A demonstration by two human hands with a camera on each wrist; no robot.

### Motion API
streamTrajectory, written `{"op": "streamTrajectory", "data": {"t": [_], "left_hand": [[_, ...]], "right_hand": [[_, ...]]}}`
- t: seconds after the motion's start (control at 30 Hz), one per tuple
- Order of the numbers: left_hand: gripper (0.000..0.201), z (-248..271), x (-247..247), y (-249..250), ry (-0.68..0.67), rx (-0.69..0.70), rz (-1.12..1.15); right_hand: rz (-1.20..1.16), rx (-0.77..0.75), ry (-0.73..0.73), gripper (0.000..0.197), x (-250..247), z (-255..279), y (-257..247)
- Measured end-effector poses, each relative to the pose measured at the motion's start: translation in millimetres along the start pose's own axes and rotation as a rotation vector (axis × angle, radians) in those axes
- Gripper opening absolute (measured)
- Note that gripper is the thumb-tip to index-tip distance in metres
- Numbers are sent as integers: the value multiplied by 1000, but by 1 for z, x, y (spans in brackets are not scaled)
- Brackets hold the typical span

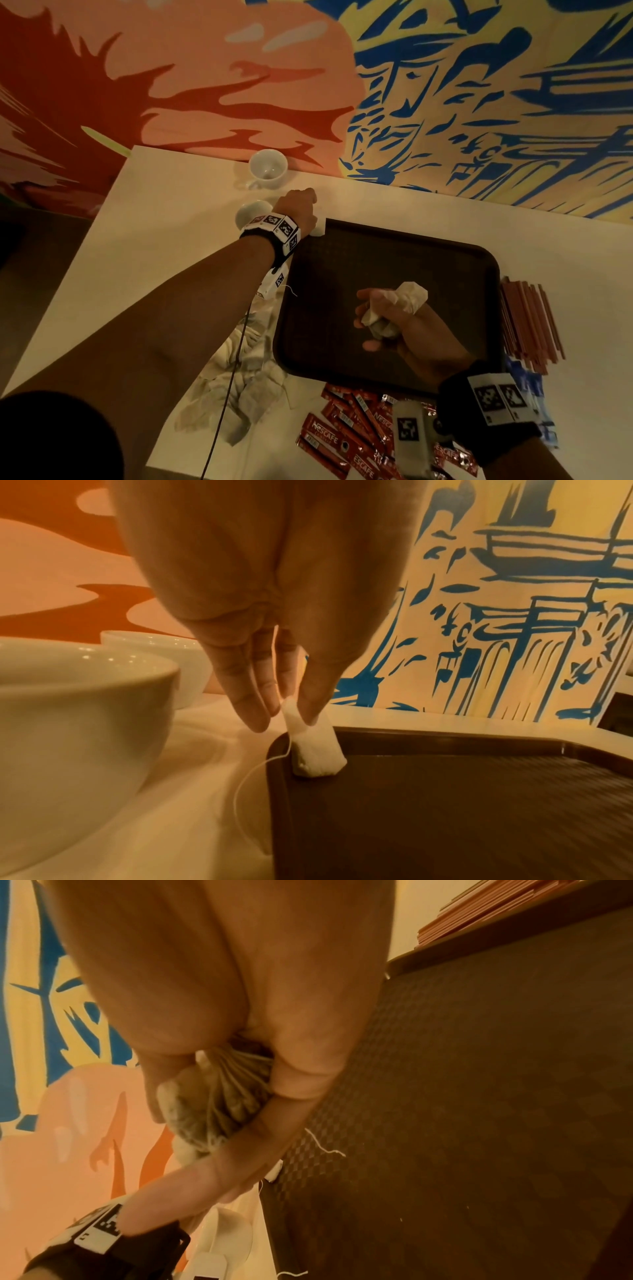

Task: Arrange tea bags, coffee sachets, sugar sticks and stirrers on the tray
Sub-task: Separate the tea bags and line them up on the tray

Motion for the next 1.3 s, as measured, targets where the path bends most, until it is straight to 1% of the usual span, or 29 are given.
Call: {"op": "streamTrajectory", "data": {"t": [0.13, 0.27, 0.47, 0.6, 0.7, 0.83, 0.97, 1.1, 1.2, 1.3], "left_hand": [[39, -1, 4, 0, 19, 4, -62], [32, -3, 6, 2, 38, 5, -34], [25, -6, 6, 7, 58, 15, 9], [31, -6, 2, 7, 64, 28, -7], [37, -4, -3, 7, 67, 48, -10], [35, 4, -19, 4, 109, 32, 53], [29, 27, -53, 5, 180, -24, 215], [21, 66, -91, 12, 188, -40, 503], [19, 111, -119, 28, 82, 1, 714], [21, 160, -136, 45, -47, 42, 841]], "right_hand": [[-14, 18, -10, 41, 1, -2, 3], [-43, 31, -19, 37, 2, -4, 4], [-99, 59, -76, 35, 6, -3, 6], [-135, 69, -96, 41, 7, -3, 9], [-134, 63, -91, 37, 9, -3, 11], [-102, 53, -68, 32, 12, -2, 10], [-67, 30, -63, 28, 16, 3, 2], [-60, -8, -77, 29, 20, 13, -9], [-51, -54, -91, 32, 21, 25, -19], [-61, -78, -106, 30, 22, 37, -24]]}}
Point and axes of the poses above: each hand's wrist, its own z-axis away from the middle knuckle, its own x-axis out of the palm, y = z × x, the point moved 5 cm from there along -z, towards the middle knuckle, and after that the axes turned 11 degrees about y, right-handed, at the moved point
